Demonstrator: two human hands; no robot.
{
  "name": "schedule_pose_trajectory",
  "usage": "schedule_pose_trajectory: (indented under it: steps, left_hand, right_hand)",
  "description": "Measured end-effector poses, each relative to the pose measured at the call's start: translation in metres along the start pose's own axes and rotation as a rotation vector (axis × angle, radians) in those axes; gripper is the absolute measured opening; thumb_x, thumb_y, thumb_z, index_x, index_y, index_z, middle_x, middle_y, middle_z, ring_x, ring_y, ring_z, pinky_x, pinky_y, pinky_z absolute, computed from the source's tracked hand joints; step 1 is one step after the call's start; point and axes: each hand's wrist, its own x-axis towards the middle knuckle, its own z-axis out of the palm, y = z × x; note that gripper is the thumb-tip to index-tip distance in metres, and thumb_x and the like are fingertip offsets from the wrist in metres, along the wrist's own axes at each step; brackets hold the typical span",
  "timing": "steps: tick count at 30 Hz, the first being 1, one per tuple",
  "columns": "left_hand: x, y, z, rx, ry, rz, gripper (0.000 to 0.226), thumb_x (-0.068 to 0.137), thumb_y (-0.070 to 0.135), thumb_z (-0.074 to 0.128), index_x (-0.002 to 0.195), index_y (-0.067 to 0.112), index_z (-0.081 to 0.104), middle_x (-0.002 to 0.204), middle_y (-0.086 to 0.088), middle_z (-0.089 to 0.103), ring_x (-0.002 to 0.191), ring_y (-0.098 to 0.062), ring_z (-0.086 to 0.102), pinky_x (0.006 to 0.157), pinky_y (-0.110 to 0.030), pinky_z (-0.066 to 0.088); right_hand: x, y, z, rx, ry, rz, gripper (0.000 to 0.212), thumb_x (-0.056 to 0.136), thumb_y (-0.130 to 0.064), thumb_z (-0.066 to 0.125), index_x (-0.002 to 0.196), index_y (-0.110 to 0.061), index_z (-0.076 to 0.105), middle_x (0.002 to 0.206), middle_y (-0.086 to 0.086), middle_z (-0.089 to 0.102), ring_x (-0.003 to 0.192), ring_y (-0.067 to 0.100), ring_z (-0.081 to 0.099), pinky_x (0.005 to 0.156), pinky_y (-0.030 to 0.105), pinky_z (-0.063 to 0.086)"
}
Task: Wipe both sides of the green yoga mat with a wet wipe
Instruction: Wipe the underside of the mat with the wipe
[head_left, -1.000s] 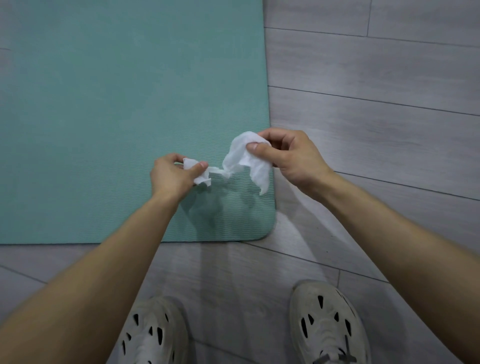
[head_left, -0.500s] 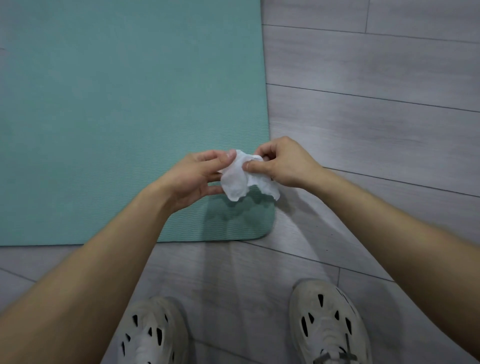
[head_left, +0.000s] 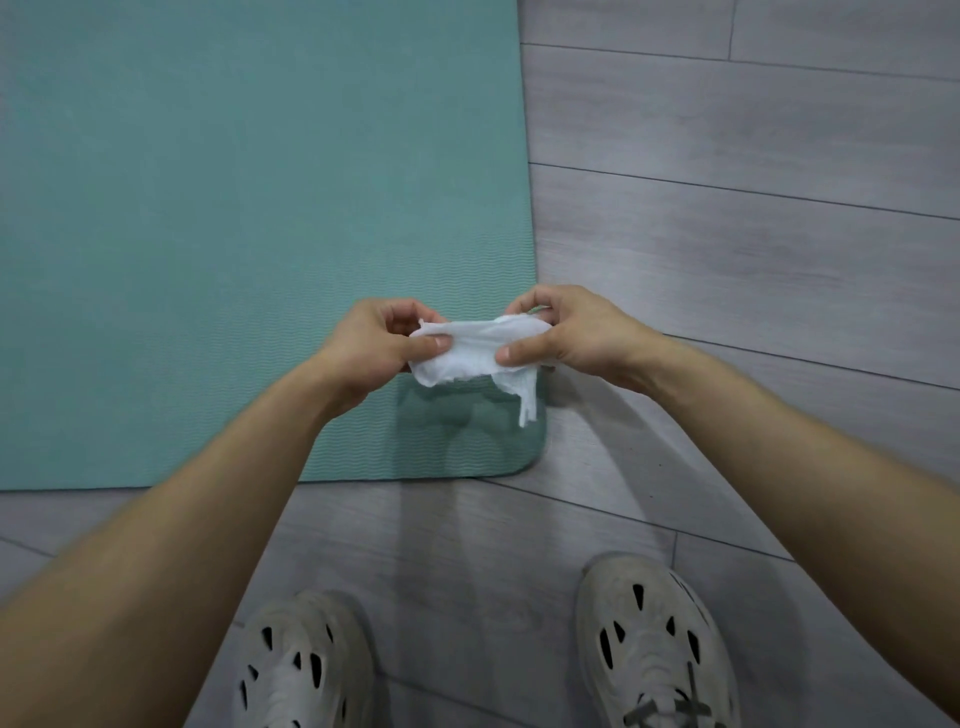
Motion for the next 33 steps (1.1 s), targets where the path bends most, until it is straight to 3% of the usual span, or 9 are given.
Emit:
schedule_pose_trajectory:
  steps: [4,9,13,17,19,22,27,30,33]
  left_hand:
    - [0.003,-0.007,-0.005,0.078,0.037,-0.010,0.006,0.094,0.006,0.077,0.097,0.011,0.076,0.093,-0.007,0.078,0.085,-0.018,0.072,0.091,-0.044,0.059]
    - [0.002,-0.008,-0.004,0.136,0.047,-0.026,0.006,0.095,0.014,0.078,0.090,0.015,0.076,0.091,-0.008,0.076,0.084,-0.020,0.070,0.089,-0.047,0.059]
    - [0.005,-0.008,-0.003,0.233,0.188,-0.064,0.015,0.086,0.023,0.083,0.087,0.012,0.072,0.080,-0.007,0.071,0.072,-0.024,0.066,0.070,-0.041,0.057]
    - [0.004,-0.002,0.004,0.300,0.344,-0.085,0.021,0.083,0.030,0.084,0.087,0.014,0.070,0.082,-0.007,0.074,0.066,-0.026,0.071,0.063,-0.038,0.061]
    - [0.005,0.000,0.006,0.237,0.313,-0.102,0.021,0.084,0.027,0.083,0.091,0.013,0.069,0.089,-0.010,0.076,0.080,-0.029,0.076,0.073,-0.047,0.066]
    - [0.003,0.002,0.001,0.260,0.236,-0.088,0.015,0.084,0.020,0.080,0.095,0.017,0.069,0.093,-0.010,0.078,0.091,-0.029,0.076,0.087,-0.052,0.063]
    - [-0.002,0.013,-0.008,0.236,0.061,0.053,0.009,0.094,0.005,0.075,0.100,0.011,0.074,0.095,-0.008,0.079,0.081,-0.010,0.068,0.082,-0.031,0.054]
    - [-0.002,0.022,-0.012,0.202,0.015,0.118,0.011,0.094,0.002,0.074,0.100,0.011,0.074,0.090,-0.001,0.076,0.083,-0.009,0.066,0.081,-0.023,0.052]
    - [0.003,0.023,-0.016,0.180,0.085,0.157,0.014,0.094,0.002,0.073,0.094,0.016,0.074,0.089,0.000,0.075,0.080,-0.013,0.065,0.079,-0.033,0.053]
  right_hand:
    - [0.000,0.006,-0.004,-0.005,0.039,0.012,0.021,0.080,-0.016,0.091,0.095,-0.010,0.077,0.082,-0.005,0.077,0.074,0.007,0.071,0.072,0.025,0.054]
    - [-0.003,0.003,0.000,0.265,0.063,0.036,0.027,0.087,-0.005,0.083,0.110,0.000,0.070,0.098,0.017,0.079,0.084,0.026,0.079,0.072,0.035,0.064]
    - [-0.002,0.002,0.000,0.049,0.347,0.022,0.029,0.079,-0.004,0.089,0.098,-0.002,0.067,0.083,0.015,0.077,0.064,0.028,0.077,0.058,0.042,0.065]
    - [0.004,-0.004,0.014,-0.311,0.459,-0.171,0.016,0.077,-0.011,0.080,0.079,-0.016,0.065,0.072,-0.002,0.068,0.061,0.010,0.066,0.058,0.030,0.053]
    - [0.010,-0.005,0.021,-0.435,0.408,-0.222,0.015,0.077,-0.021,0.080,0.084,-0.018,0.066,0.088,-0.004,0.063,0.081,0.010,0.060,0.070,0.028,0.046]
    - [0.015,-0.009,0.018,-0.454,0.352,-0.172,0.053,0.073,-0.039,0.088,0.115,-0.020,0.063,0.125,0.000,0.059,0.112,0.015,0.061,0.092,0.034,0.053]
    - [0.009,-0.024,0.004,-0.521,0.169,-0.302,0.095,0.080,-0.065,0.080,0.159,-0.030,0.039,0.163,-0.009,0.039,0.146,0.010,0.040,0.119,0.033,0.037]
    - [0.017,-0.032,0.008,-0.249,-0.013,-0.178,0.088,0.079,-0.059,0.085,0.154,-0.030,0.049,0.152,-0.009,0.055,0.135,0.004,0.054,0.112,0.027,0.043]
    - [0.025,-0.026,0.010,-0.179,-0.012,-0.091,0.037,0.085,-0.020,0.089,0.117,-0.011,0.073,0.103,0.003,0.078,0.088,0.013,0.074,0.083,0.035,0.060]
